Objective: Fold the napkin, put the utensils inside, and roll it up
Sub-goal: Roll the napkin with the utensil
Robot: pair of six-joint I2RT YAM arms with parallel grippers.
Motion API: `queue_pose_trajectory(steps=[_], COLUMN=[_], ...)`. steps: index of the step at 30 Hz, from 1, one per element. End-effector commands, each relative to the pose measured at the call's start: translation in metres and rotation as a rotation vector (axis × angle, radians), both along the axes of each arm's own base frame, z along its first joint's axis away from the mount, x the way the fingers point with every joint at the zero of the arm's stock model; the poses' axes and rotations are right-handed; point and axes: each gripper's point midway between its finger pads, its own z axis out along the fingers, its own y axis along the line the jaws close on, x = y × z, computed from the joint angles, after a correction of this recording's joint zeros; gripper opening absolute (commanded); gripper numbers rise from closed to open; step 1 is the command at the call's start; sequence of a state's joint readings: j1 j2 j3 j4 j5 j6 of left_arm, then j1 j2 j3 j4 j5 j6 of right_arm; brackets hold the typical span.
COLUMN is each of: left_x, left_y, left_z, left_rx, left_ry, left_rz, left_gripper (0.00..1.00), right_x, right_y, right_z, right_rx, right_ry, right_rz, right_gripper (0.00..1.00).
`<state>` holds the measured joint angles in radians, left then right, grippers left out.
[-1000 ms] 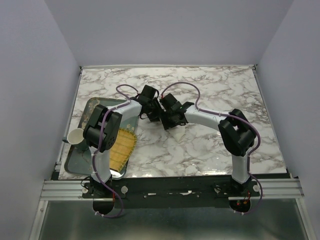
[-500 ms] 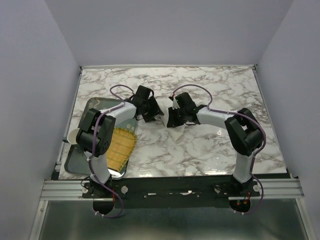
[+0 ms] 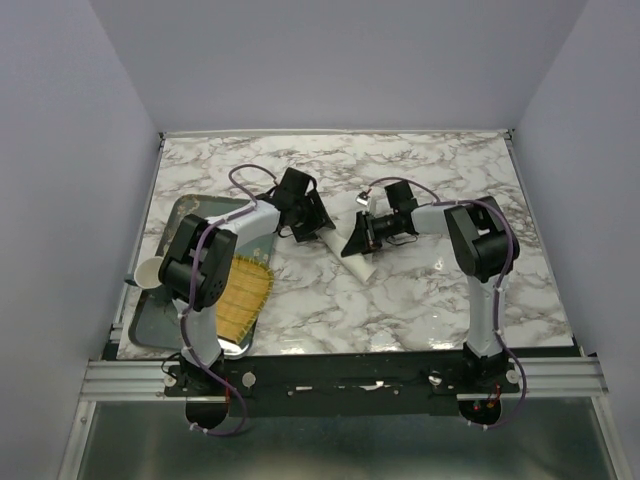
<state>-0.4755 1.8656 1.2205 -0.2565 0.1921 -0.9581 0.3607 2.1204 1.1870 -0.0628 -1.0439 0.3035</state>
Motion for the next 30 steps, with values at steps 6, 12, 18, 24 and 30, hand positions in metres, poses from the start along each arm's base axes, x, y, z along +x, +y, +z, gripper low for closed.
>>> queue_pose_trajectory(steps=[6,12,18,24,30], left_x=[0.01,-0.002,-0.005,-0.005,-0.005], left_y=[-0.002,0.004,0.001,-0.004,-0.005], left_z=[-0.025,-0.037,-0.033,-0.026,-0.026], left_rx=[0.064,0.079,0.056,0.033,0.026], left_ry=[0.041,0.066,0.061,0.061,0.063], left_rz=[0.014,0.014,0.012,0.005,0.007], left_gripper=[0.63,0.55,0.52,0.52,0.51], right_x=[-0.011,0.006,0.017,0.017,0.019], right_y=[-0.011,-0.038,-0.058,-0.041,-0.018], right_z=[-0.023,-0.014,0.015,0.025,0.029], right_rx=[-0.078,-0.379,-0.734,-0.93,-0.965], right_ry=[0.074,-0.055,-0.258,-0.433,-0.524], right_rz=[0.066,-0.001,-0.116,-0.174,-0.187], right_gripper=[0.41,0.55,0.63,0.67,0.68])
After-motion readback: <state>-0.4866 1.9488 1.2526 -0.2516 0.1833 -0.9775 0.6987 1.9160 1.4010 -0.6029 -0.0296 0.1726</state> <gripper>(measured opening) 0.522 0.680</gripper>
